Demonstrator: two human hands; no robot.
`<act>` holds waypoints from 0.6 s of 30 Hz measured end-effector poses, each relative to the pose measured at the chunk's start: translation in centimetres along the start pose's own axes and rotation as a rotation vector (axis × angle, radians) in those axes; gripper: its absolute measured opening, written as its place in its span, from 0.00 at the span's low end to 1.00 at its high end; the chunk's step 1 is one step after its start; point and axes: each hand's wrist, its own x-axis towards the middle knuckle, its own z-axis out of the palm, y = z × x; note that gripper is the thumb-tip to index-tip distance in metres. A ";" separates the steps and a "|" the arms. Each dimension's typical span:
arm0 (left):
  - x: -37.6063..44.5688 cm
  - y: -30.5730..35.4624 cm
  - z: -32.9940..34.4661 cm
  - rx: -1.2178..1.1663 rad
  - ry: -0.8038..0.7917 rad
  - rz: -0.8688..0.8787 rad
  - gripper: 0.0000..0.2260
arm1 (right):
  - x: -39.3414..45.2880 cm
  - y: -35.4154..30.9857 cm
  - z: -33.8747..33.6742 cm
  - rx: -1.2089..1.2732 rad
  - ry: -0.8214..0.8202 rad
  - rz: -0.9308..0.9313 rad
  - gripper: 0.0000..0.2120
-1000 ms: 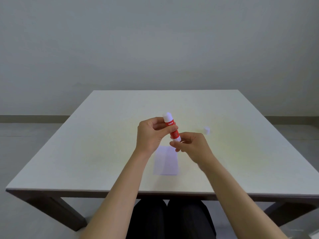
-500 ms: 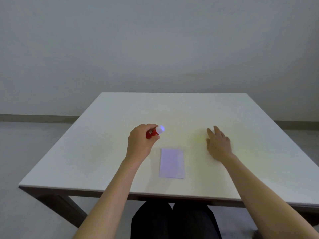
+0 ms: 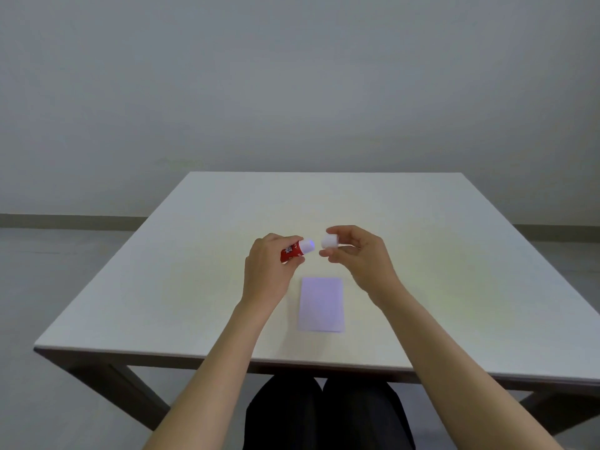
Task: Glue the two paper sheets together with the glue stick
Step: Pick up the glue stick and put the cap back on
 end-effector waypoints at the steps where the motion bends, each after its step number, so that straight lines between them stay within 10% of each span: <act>1: -0.1 0.1 0.0 -0.004 -0.002 0.008 0.12 | 0.0 -0.1 0.2 -0.004 0.002 0.002 0.14; 15: -1.3 0.6 -0.1 0.036 -0.067 0.088 0.09 | -0.7 0.0 0.8 -0.336 -0.112 -0.083 0.05; 18: -1.6 0.5 0.0 0.068 -0.079 0.078 0.09 | -0.6 0.4 1.2 -0.714 -0.055 -0.038 0.25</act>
